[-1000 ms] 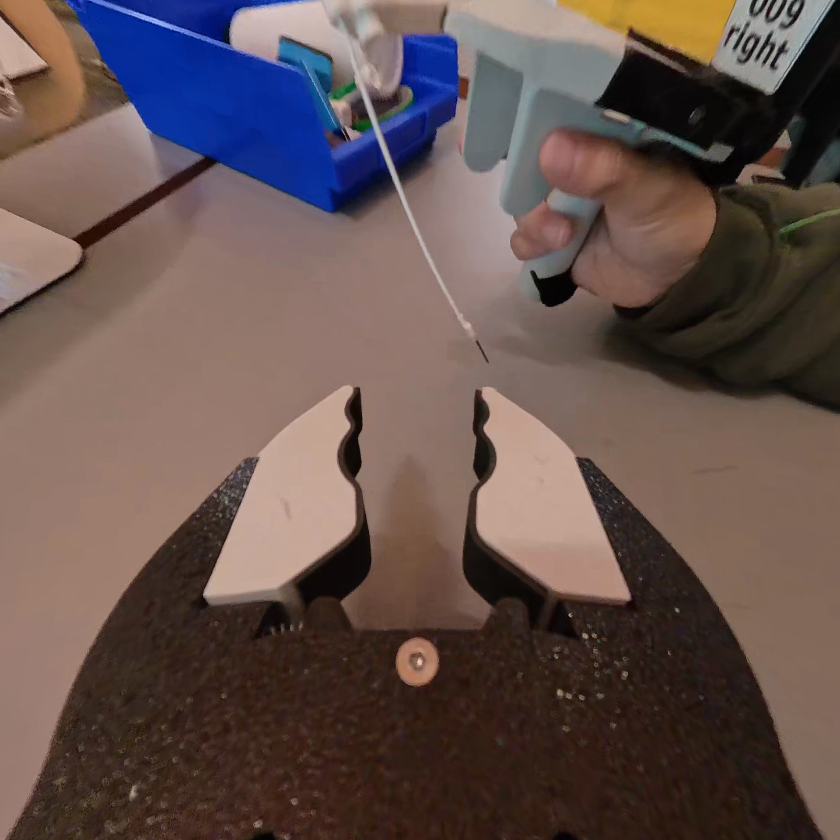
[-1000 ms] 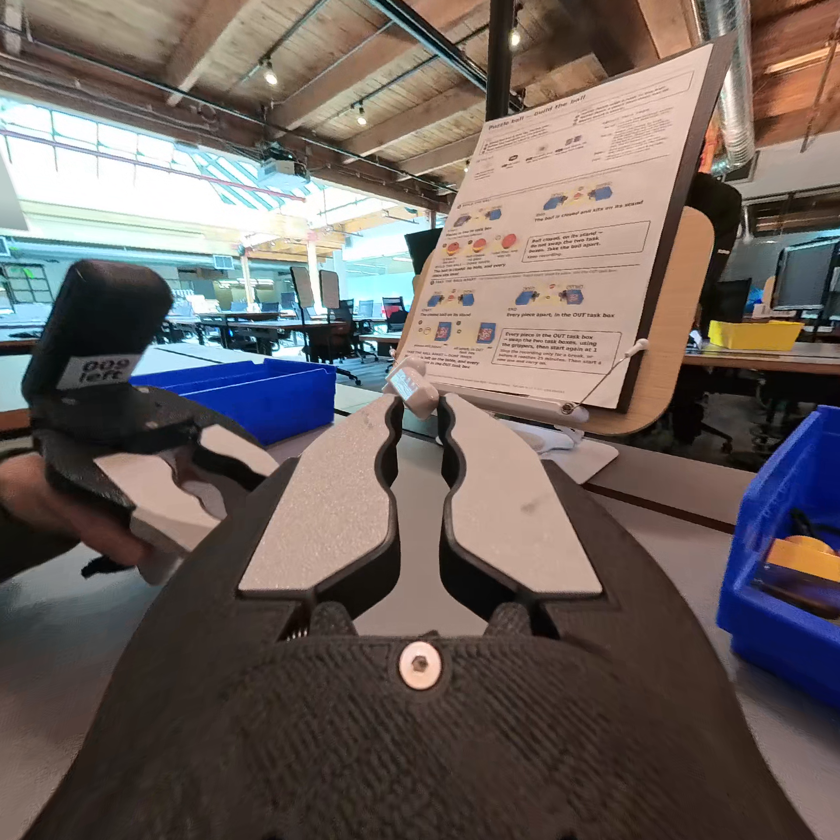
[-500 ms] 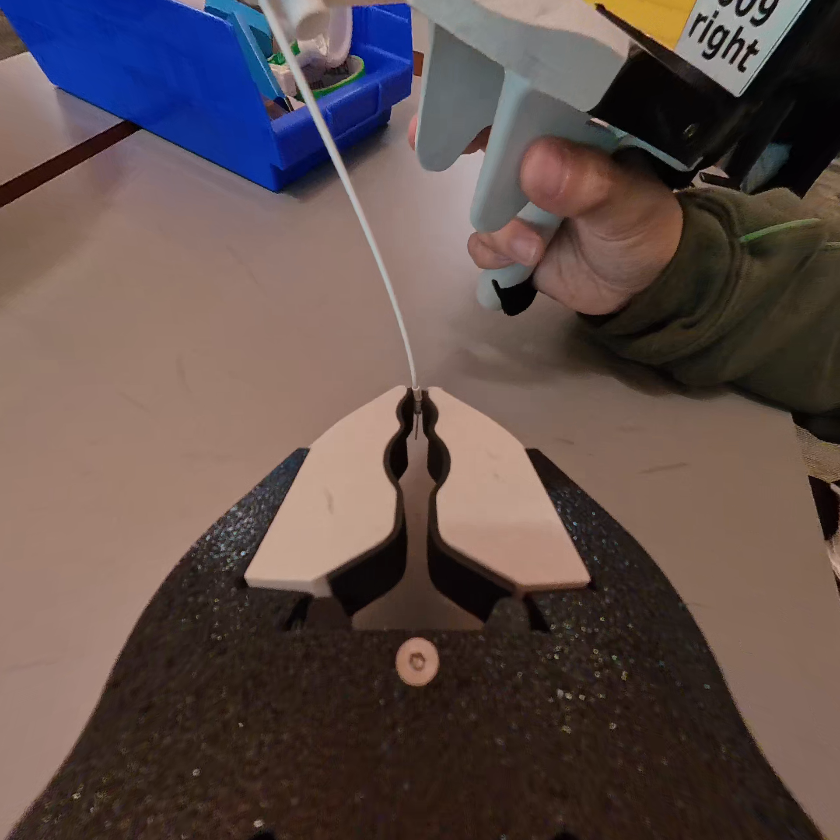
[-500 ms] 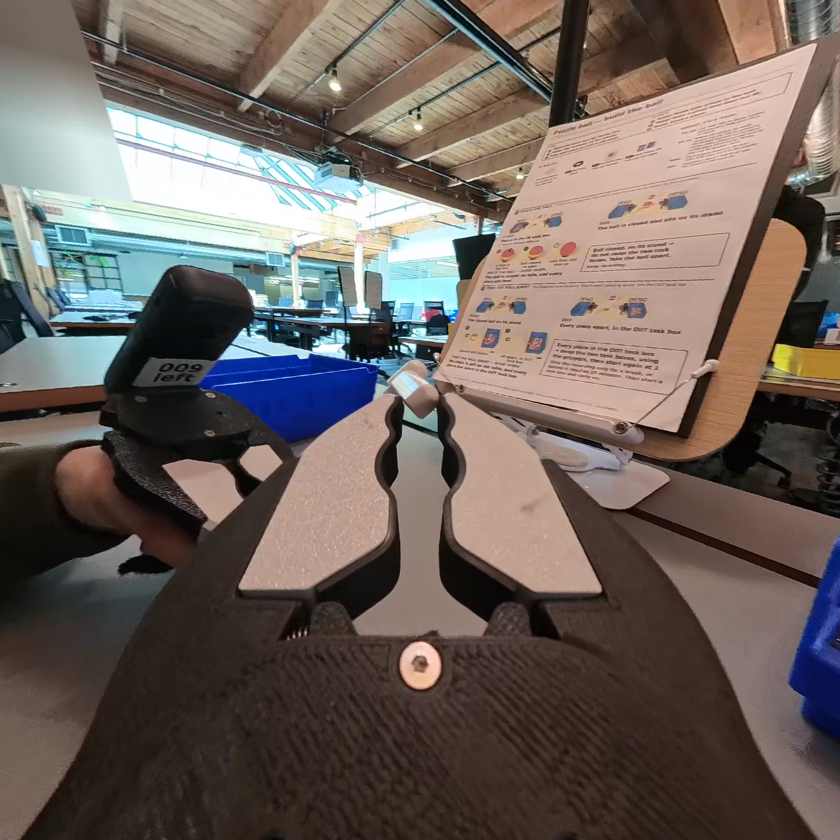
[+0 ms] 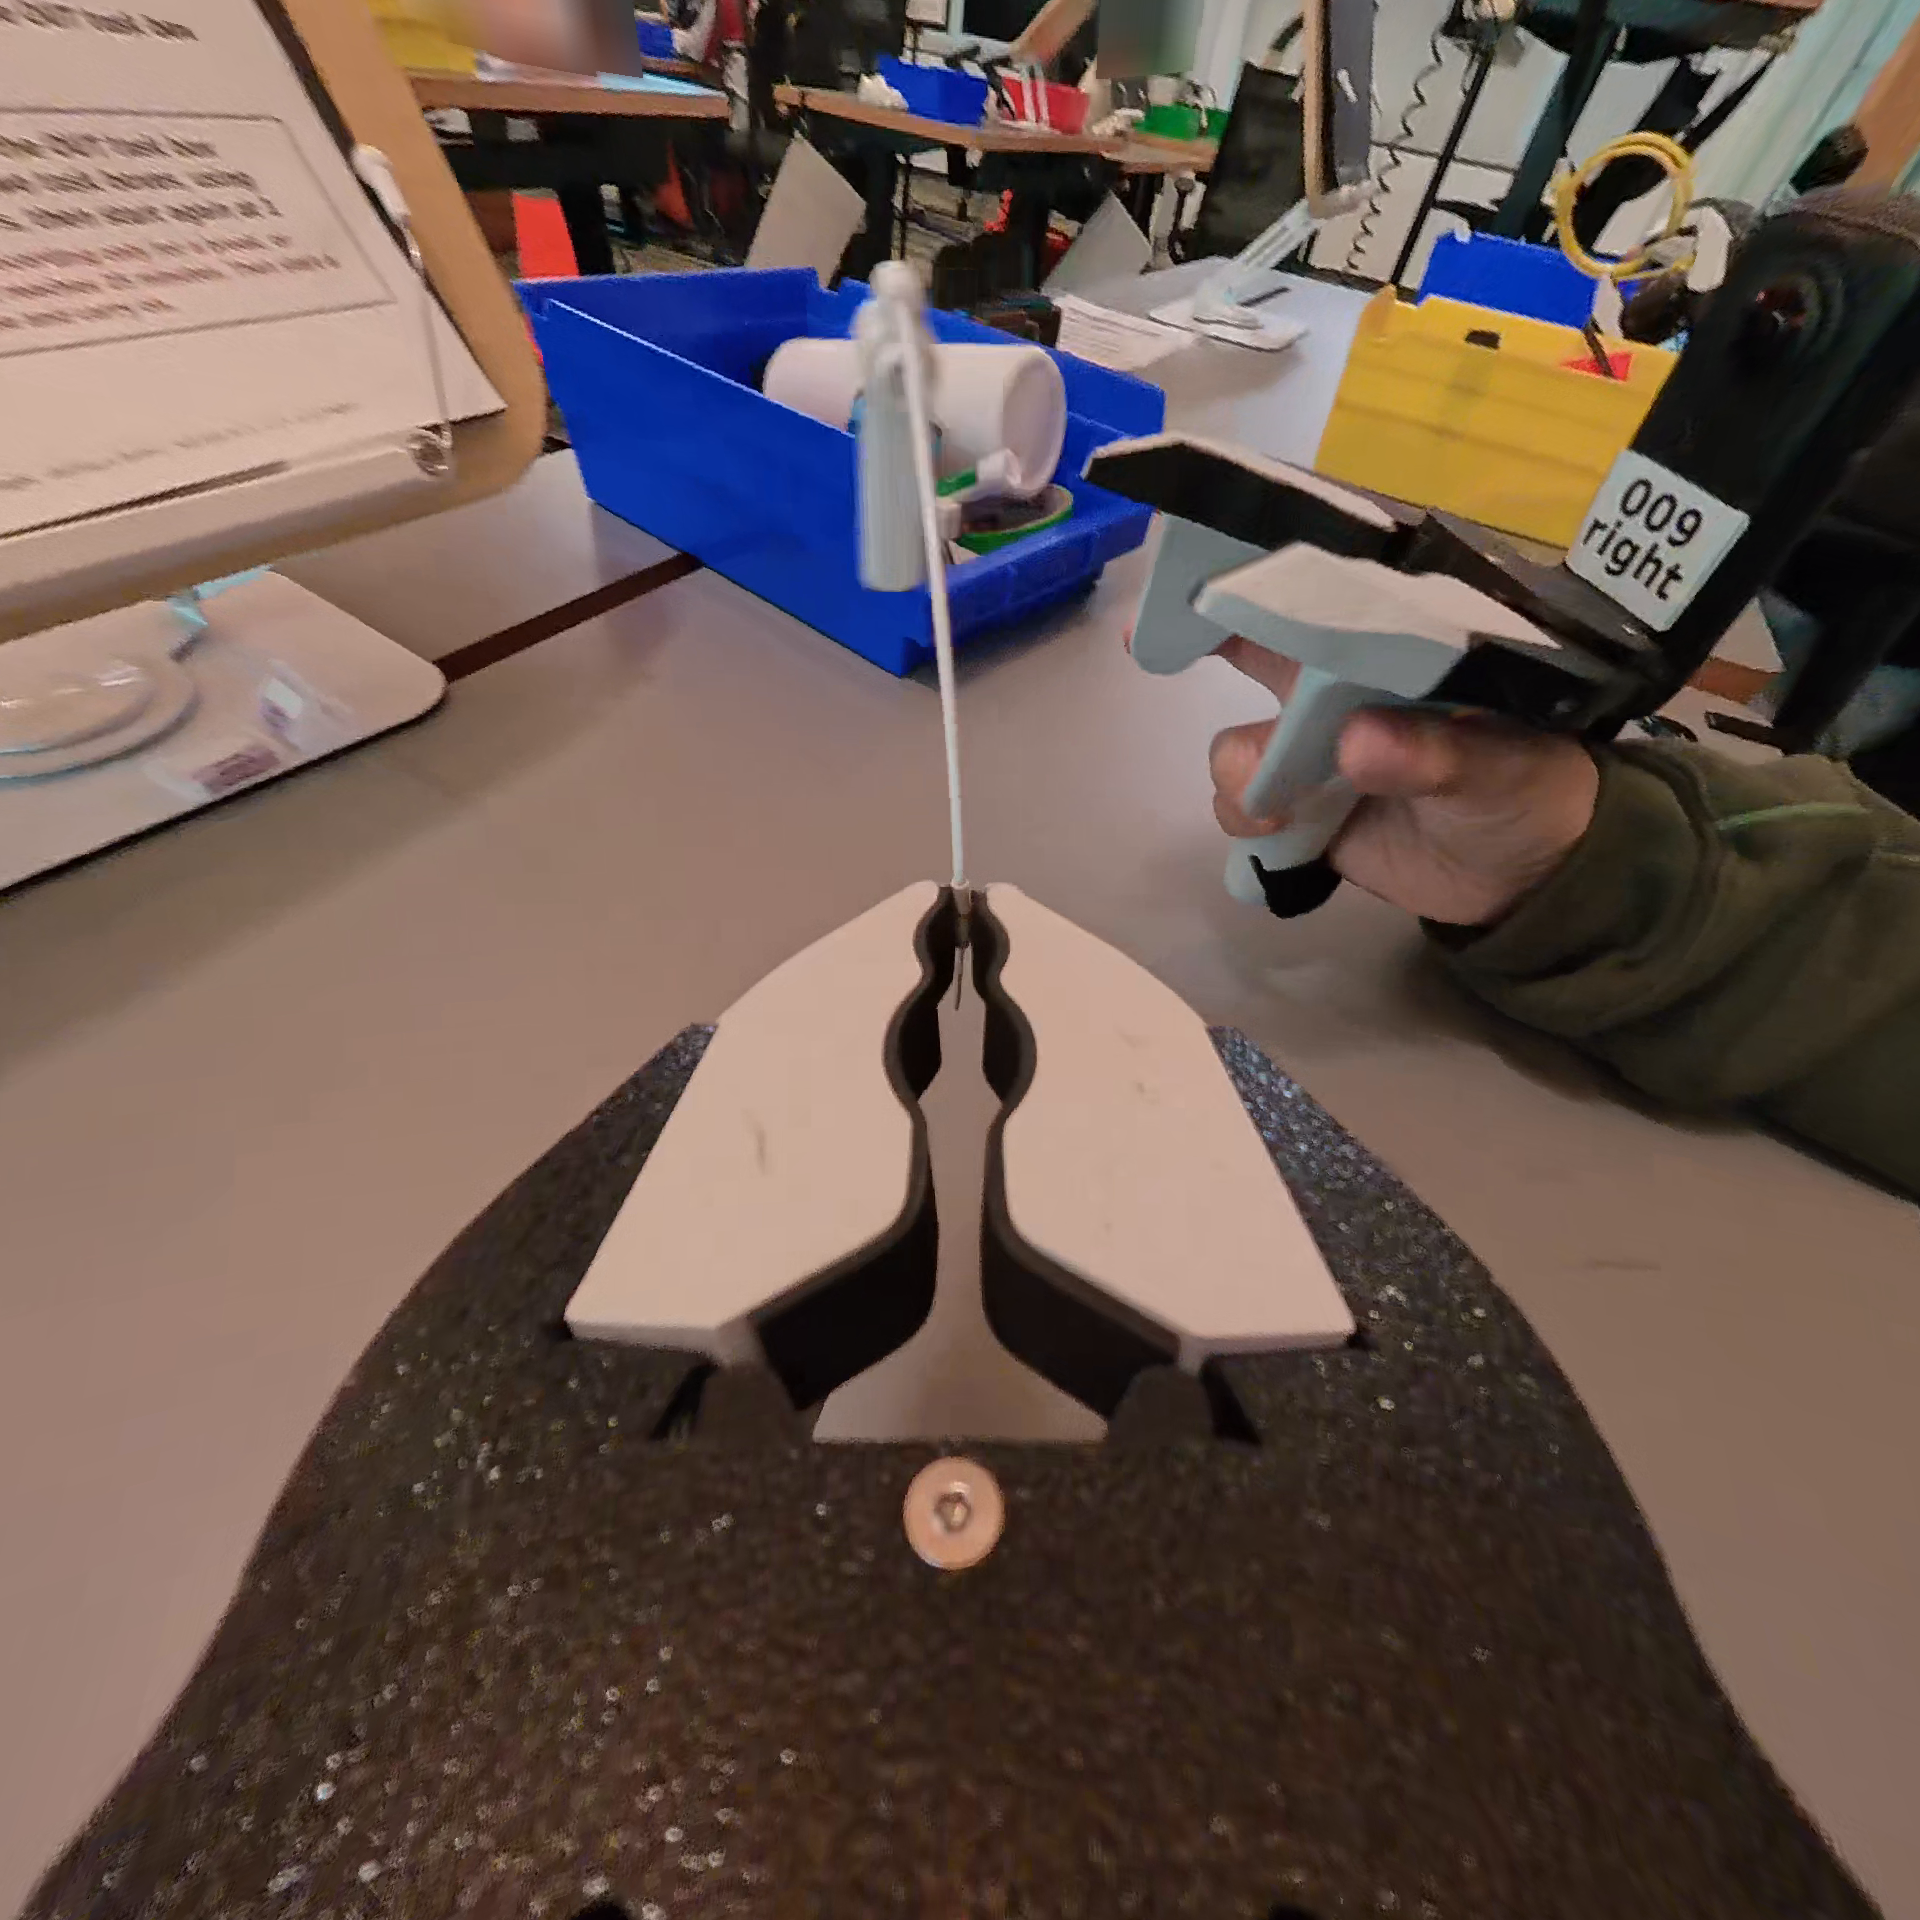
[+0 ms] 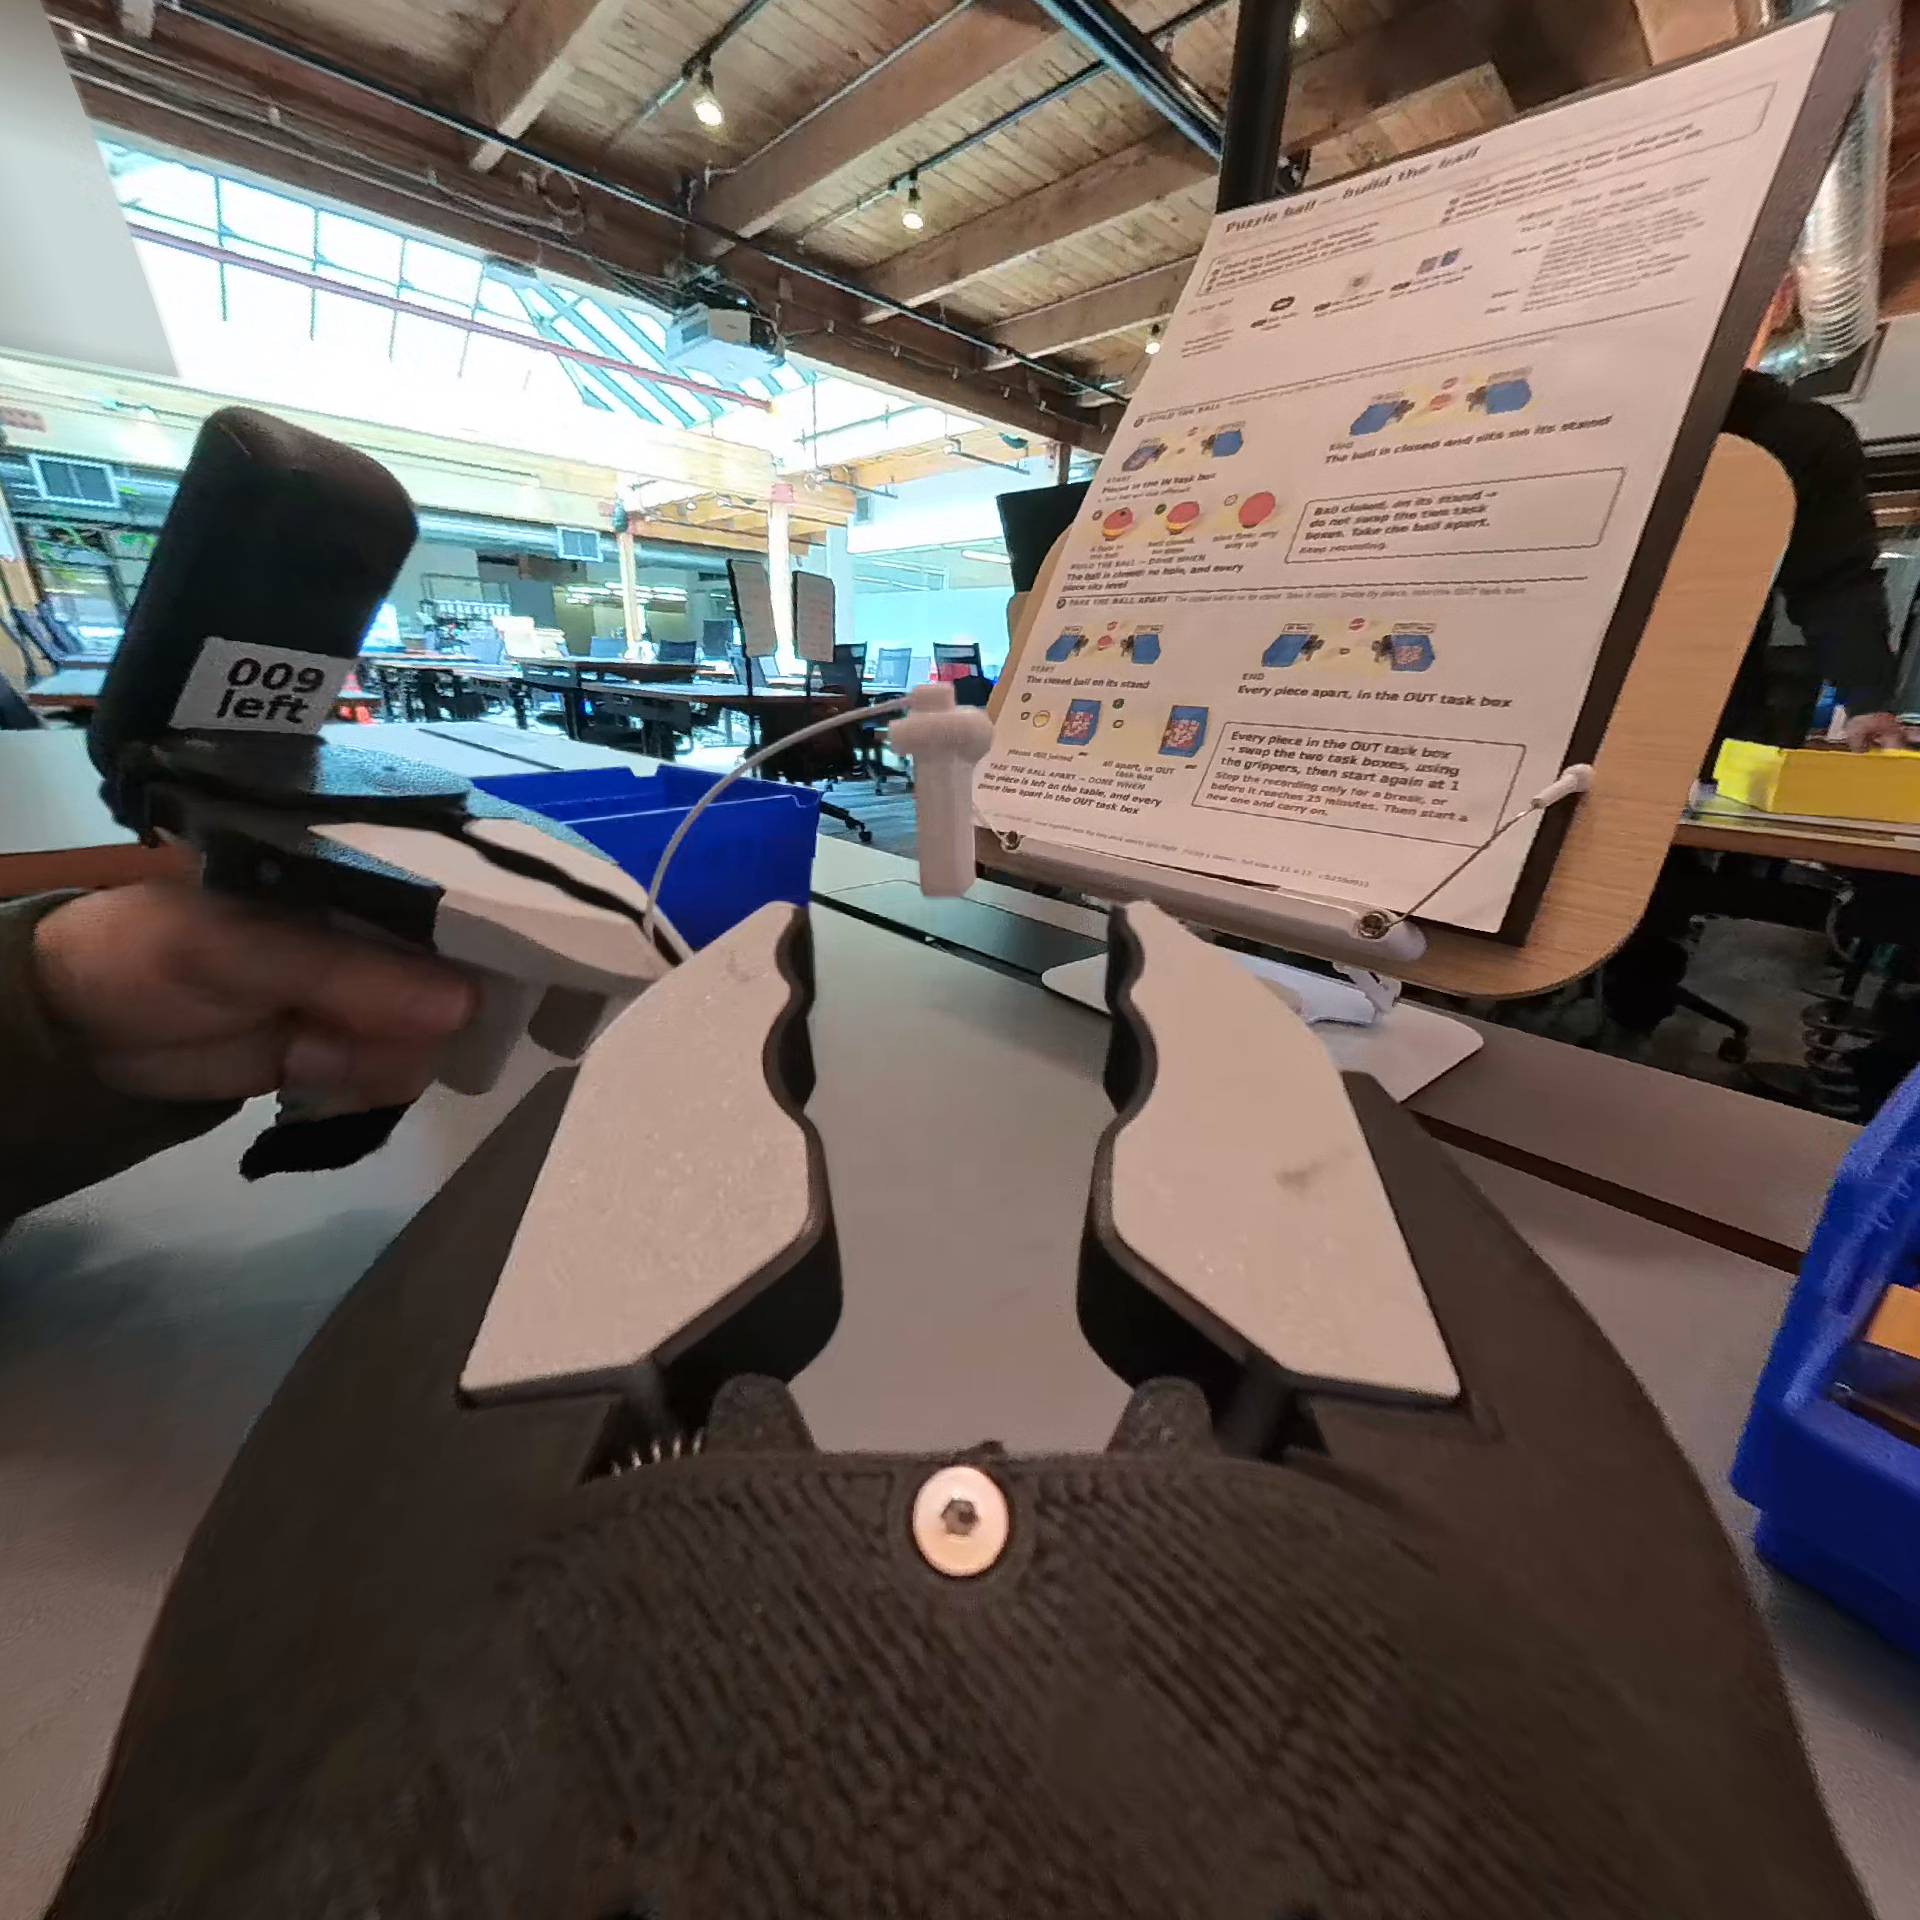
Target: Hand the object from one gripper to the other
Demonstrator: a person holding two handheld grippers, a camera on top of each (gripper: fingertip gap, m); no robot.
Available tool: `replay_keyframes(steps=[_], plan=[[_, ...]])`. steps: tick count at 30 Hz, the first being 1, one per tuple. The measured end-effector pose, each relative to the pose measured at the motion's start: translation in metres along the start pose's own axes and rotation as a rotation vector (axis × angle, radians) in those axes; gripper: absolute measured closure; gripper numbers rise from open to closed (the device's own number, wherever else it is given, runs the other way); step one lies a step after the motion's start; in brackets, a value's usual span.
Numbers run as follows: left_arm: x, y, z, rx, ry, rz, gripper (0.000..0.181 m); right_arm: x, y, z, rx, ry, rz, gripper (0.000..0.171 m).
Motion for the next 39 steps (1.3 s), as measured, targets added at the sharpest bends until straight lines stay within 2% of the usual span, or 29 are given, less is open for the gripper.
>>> replay_keyframes(steps=[4,11,16,19,23,26,28,30,31,33,34,39], plan=[[0.008,-0.007,-0.003,-0.006,0.048,-0.044,0.179,0.007,0.002,0.0,-0.011,0.024,-0.042,0.114],[0.014,-0.007,0.004,0.054,0.137,-0.095,0.179,0.018,0.004,0.0,0.003,-0.057,-0.071,0.116],[0.011,-0.002,0.009,0.089,0.237,-0.133,0.179,0.013,0.004,-0.007,-0.032,0.257,-0.094,0.112],[0.002,0.004,0.014,0.119,0.309,-0.103,0.179,0.004,0.005,0.0,0.01,0.335,-0.065,0.112],[-0.01,0.009,0.02,0.138,0.373,-0.039,0.179,0.005,0.002,-0.004,0.018,0.144,-0.081,0.106],[-0.017,0.007,0.024,0.148,0.424,0.009,0.179,0.02,-0.003,-0.002,0.056,-0.075,-0.208,0.107],[-0.018,0.006,0.026,0.159,0.433,0.03,0.179,0.037,-0.01,0.003,0.087,-0.16,-0.341,0.114],[-0.019,0.005,0.028,0.163,0.431,0.055,0.179,0.044,-0.012,0.006,0.106,-0.202,-0.383,0.117],[-0.02,0.004,0.028,0.16,0.427,0.061,0.179,0.049,-0.013,0.008,0.12,-0.212,-0.413,0.128],[-0.02,0.004,0.027,0.159,0.423,0.065,0.179,0.049,-0.012,0.009,0.12,-0.223,-0.401,0.135],[-0.019,0.004,0.027,0.159,0.423,0.062,0.179,0.051,-0.012,0.009,0.117,-0.23,-0.41,0.144],[-0.017,0.002,0.026,0.15,0.407,0.06,0.179,0.048,-0.014,0.008,0.11,-0.184,-0.42,0.143]])
Point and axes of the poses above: each gripper's, where its closed fingertips meet, y out along the fingers, z out of its underside, x = y × z across the jaws, the point moved 1 cm from there along -y, back along the fingers, and after that the axes turned 2 degrees about y, right-handed, at the moved point
